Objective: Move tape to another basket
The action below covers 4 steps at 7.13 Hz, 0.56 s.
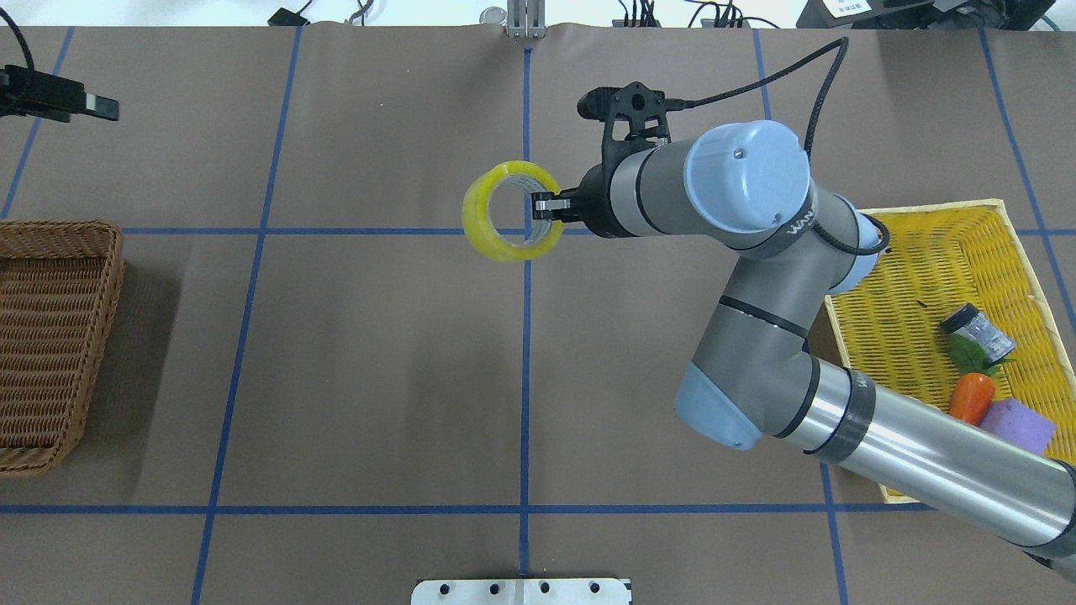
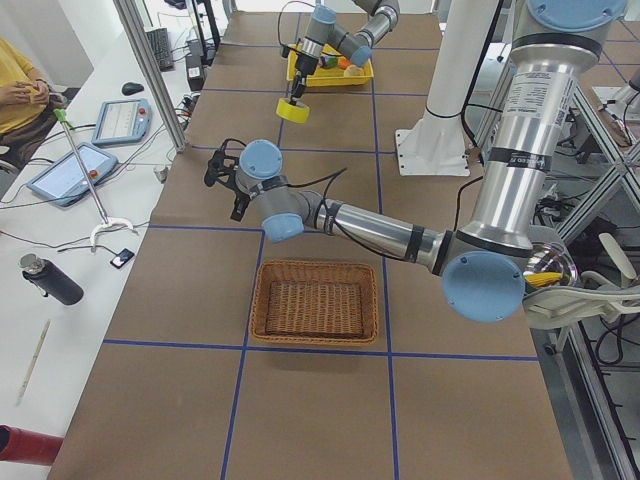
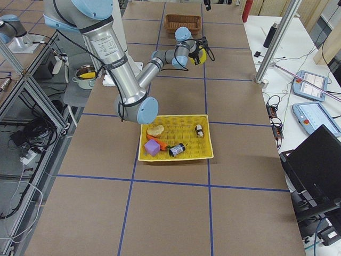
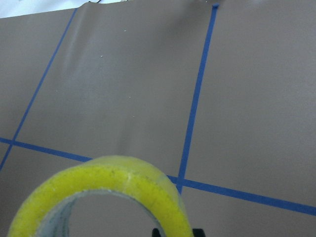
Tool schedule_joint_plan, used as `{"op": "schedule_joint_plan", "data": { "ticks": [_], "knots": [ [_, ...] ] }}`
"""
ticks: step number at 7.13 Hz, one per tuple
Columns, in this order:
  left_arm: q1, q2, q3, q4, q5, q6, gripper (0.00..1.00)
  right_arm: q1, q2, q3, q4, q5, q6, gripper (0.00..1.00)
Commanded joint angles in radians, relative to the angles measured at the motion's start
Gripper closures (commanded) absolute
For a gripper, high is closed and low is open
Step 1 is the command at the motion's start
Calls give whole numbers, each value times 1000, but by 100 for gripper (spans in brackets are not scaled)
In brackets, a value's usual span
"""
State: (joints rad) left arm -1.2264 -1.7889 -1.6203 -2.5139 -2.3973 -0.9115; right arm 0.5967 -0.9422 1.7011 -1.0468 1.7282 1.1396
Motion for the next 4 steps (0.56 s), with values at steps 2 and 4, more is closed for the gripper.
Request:
{"op": "schedule_joint_plan", "data": {
  "ticks": [2,4],
  "knots": [
    [144,-49,-26,-295,-17,-224,1,-101,80,-6,1,-165,40,100],
    [209,-112,-24,-310,-17,-261,1,-150,124,-20,1,-219,40,100]
  ]
}}
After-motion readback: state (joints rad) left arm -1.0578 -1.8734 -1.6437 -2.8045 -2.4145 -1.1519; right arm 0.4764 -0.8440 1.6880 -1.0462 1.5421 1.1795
